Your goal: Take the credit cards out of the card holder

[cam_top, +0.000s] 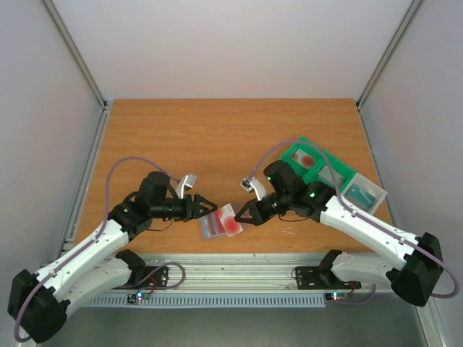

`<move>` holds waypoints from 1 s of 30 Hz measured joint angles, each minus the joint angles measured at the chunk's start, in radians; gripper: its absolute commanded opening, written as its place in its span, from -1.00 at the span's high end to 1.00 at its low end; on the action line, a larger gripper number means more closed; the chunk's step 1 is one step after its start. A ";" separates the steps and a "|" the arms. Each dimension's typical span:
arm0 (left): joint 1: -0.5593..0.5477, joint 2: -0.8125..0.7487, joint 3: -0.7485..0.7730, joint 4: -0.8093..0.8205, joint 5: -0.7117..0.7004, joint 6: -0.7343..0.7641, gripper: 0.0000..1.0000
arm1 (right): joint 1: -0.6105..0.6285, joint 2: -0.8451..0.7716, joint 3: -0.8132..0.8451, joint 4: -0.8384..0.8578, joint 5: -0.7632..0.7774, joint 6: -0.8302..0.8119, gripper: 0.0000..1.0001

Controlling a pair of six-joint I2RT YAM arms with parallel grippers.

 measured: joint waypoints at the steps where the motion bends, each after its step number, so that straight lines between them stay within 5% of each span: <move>1: 0.000 -0.012 0.000 0.003 0.026 0.000 -0.15 | 0.000 -0.013 0.013 -0.011 -0.036 -0.012 0.98; 5: 0.000 -0.054 -0.001 0.028 0.132 -0.006 -0.10 | 0.000 -0.037 0.060 -0.038 -0.171 -0.042 0.98; 10: 0.000 -0.090 -0.026 0.146 0.249 -0.056 0.33 | 0.000 -0.037 0.065 -0.037 -0.266 -0.042 0.97; 16: 0.000 -0.112 -0.069 0.269 0.332 -0.125 0.37 | 0.000 -0.035 0.065 -0.012 -0.317 -0.024 0.98; 20: 0.000 -0.112 -0.085 0.305 0.367 -0.156 0.91 | 0.000 -0.021 0.065 0.012 -0.336 -0.006 0.97; 23: 0.000 -0.112 -0.089 0.328 0.387 -0.164 0.99 | 0.000 -0.012 0.065 0.015 -0.338 0.004 0.97; 30: 0.000 -0.107 -0.089 0.331 0.371 -0.151 0.99 | 0.000 -0.007 0.065 0.024 -0.280 0.071 0.40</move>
